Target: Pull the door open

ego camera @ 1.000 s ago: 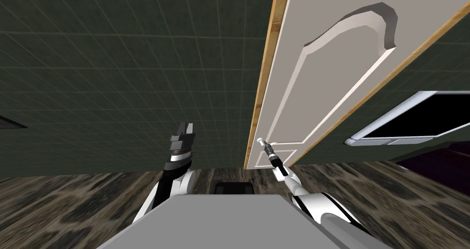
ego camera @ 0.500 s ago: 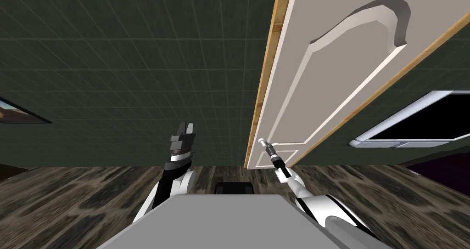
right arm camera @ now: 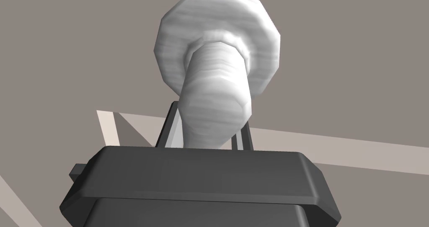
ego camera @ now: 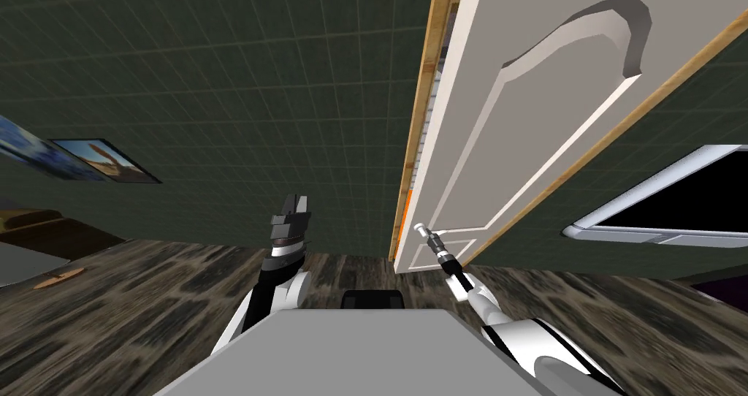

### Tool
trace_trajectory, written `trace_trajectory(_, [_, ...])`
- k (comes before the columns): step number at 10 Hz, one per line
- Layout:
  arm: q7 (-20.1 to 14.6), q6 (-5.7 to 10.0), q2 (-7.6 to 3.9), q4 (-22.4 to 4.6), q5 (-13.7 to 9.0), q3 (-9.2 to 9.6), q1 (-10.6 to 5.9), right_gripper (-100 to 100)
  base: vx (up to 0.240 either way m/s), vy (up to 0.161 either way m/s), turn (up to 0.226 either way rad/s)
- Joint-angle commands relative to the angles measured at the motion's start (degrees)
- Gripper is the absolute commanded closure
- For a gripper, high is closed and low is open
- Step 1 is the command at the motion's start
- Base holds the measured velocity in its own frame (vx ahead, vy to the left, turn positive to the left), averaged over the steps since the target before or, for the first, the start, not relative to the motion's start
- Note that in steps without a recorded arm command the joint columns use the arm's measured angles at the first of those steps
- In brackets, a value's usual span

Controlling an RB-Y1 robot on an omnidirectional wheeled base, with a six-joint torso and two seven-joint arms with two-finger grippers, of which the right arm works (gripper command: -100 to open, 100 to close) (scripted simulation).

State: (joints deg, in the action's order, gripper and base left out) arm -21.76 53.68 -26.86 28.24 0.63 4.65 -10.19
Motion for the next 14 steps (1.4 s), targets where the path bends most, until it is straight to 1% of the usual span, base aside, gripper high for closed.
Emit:
trace_trajectory(1, [-1.1,1.67,-0.70,-0.7,0.4,0.73,0.29,100,-0.158,-0.078,0.088])
trace_trajectory(3, [-3.1,3.72,-2.34,-0.8,0.8,1.62,1.46,100,-0.177,-0.090,0.138])
trace_trajectory(4, [-2.3,3.00,-1.65,-1.1,0.7,1.35,0.97,100,-0.101,-0.048,0.037])
trace_trajectory(5, [-3.2,4.62,-2.30,-1.4,0.9,1.83,1.71,100,-0.135,-0.058,0.138])
trace_trajectory(6, [-3.4,5.07,-2.52,-1.5,1.0,1.94,1.90,100,-0.178,-0.077,0.148])
trace_trajectory(7, [-3.9,6.09,-3.00,-1.8,1.1,2.19,2.33,100,-0.153,-0.082,0.129])
trace_trajectory(8, [-3.9,6.09,-3.00,-1.8,1.1,2.19,2.33,100,-0.112,-0.057,0.043])
trace_trajectory(10, [-4.9,8.36,-4.09,-2.3,1.4,2.74,3.28,100,-0.151,-0.071,0.128])
trace_trajectory(12, [-5.4,9.50,-4.63,-2.5,1.5,3.02,3.76,100,-0.136,-0.082,0.113])
trace_trajectory(13, [-5.9,10.55,-5.13,-2.8,1.6,3.27,4.20,100,-0.138,-0.062,0.111])
trace_trajectory(14, [-5.9,10.55,-5.13,-2.8,1.6,3.27,4.20,100,-0.102,-0.050,0.056])
